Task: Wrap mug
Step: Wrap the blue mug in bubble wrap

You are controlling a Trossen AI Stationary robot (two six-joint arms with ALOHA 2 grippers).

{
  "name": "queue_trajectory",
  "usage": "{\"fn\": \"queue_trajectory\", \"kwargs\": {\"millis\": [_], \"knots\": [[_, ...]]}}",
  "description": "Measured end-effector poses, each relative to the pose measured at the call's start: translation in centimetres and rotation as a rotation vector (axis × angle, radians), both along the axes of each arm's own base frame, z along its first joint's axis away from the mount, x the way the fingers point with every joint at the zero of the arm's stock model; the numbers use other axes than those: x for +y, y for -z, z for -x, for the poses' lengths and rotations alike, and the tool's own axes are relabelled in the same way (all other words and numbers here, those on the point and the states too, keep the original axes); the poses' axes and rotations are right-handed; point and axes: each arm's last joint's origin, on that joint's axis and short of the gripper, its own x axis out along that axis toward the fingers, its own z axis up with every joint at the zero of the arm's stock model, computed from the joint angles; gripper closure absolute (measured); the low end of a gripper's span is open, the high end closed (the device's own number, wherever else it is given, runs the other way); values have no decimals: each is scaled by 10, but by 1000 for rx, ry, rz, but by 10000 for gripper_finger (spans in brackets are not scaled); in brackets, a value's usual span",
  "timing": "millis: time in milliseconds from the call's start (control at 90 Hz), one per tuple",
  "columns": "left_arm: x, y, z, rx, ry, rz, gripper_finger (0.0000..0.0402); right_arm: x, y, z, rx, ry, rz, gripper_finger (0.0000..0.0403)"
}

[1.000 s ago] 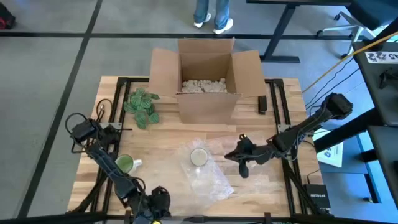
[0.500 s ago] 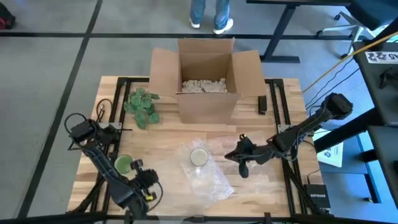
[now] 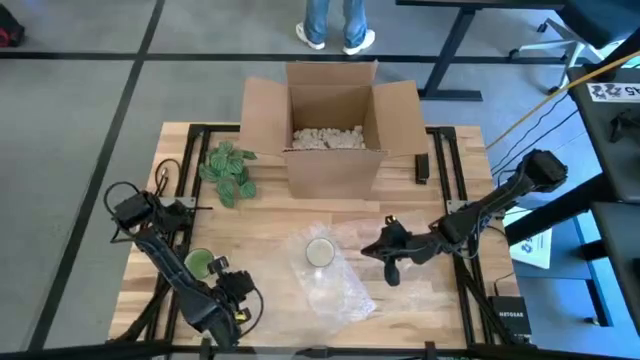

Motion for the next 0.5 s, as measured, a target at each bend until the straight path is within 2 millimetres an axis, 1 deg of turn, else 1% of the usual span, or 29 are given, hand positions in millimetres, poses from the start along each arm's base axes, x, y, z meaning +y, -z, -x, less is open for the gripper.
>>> {"fn": "queue_trajectory", "kwargs": {"millis": [133, 300, 422, 500], "knots": [[9, 5, -2, 26, -19, -32, 293, 0, 0, 0, -2, 0, -1, 403], [27, 20, -3, 40, -126, -61, 258, 0, 0, 0, -3, 0, -2, 403], [32, 30, -3, 23, -98, -76, 252, 0, 0, 0, -3, 0, -2, 403], [34, 29, -1, -23, -91, -48, 257, 0, 0, 0, -2, -3, -3, 403]]}}
